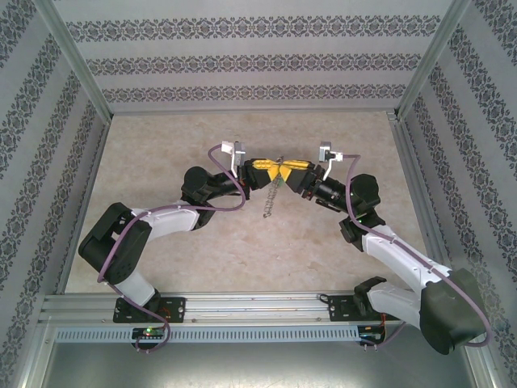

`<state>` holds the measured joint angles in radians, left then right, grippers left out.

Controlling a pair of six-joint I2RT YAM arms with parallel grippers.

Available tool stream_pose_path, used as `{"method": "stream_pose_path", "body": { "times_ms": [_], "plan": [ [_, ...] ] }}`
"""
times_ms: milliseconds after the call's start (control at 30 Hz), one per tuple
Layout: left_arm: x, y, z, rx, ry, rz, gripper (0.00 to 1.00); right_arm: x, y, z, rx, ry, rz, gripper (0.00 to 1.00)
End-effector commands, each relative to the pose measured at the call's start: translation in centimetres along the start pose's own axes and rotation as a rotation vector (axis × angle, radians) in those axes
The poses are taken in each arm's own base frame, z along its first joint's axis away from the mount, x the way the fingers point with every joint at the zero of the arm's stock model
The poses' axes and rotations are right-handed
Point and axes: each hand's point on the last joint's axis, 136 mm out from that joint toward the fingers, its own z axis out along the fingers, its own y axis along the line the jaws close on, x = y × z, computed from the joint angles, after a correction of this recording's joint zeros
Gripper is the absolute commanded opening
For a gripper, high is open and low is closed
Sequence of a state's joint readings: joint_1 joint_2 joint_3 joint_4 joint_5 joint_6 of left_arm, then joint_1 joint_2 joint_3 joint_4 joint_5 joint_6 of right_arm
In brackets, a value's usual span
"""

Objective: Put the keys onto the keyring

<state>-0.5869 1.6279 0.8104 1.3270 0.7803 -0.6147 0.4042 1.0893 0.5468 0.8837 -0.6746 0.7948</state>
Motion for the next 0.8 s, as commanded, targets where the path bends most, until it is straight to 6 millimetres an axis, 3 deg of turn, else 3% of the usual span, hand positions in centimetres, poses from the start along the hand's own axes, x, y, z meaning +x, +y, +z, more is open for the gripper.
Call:
{"method": "stream_pose_path", "body": {
  "times_ms": [0, 567, 767],
  "plan": [
    [-3.51, -1.70, 0.23, 0.052, -0.096, 0.082, 0.00, -0.12, 1.30, -0.11, -0.049, -0.012, -0.027, 0.34],
    [-3.37, -1.47, 0.30, 0.049, -0.094, 0.080, 0.00, 0.30, 1.18, 0.22, -0.064, -0.003, -0.021, 0.10],
    [-3.23, -1.47, 0.31, 0.052, -0.090, 0.077, 0.00, 0.15, 1.42, 0.50, -0.081, -0.003, -0.025, 0.15]
  ]
}}
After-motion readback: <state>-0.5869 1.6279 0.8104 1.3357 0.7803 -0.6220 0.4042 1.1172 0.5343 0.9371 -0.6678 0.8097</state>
